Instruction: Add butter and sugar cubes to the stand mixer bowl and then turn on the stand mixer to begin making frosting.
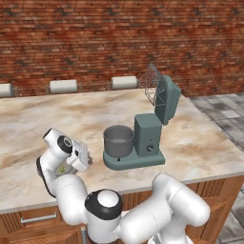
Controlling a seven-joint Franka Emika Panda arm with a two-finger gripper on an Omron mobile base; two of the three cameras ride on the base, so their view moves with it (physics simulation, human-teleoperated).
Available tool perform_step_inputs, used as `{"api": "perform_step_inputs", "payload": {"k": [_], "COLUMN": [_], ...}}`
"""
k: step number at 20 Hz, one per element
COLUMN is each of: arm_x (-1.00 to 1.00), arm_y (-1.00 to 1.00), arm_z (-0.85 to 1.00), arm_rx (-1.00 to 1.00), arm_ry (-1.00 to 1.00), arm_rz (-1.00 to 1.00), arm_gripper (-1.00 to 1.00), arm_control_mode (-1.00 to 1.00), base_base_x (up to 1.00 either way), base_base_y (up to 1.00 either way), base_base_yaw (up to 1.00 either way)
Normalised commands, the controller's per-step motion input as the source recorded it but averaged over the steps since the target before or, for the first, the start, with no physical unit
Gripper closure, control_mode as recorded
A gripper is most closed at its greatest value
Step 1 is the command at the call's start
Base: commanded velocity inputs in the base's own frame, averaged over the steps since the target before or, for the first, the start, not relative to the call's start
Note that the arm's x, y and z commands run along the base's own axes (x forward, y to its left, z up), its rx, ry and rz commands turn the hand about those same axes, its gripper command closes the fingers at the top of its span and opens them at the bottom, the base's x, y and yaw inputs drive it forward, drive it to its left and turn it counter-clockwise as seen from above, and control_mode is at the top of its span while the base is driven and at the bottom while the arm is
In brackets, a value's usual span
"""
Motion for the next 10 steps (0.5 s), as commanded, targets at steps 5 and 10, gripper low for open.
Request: {"api": "perform_step_inputs", "payload": {"k": [5, 10], "arm_x": [-0.23, -0.02], "arm_y": [0.0, 0.0], "arm_z": [0.66, 0.68], "arm_rx": [0.0, 0.0], "arm_ry": [-0.09, -0.03], "arm_rz": [-0.06, -0.04], "arm_gripper": [1.0, 1.0], "arm_control_mode": [-1.0, -1.0], "base_base_x": [0.0, 0.0], "base_base_y": [0.0, 0.0], "base_base_yaw": [0.0, 0.0]}}
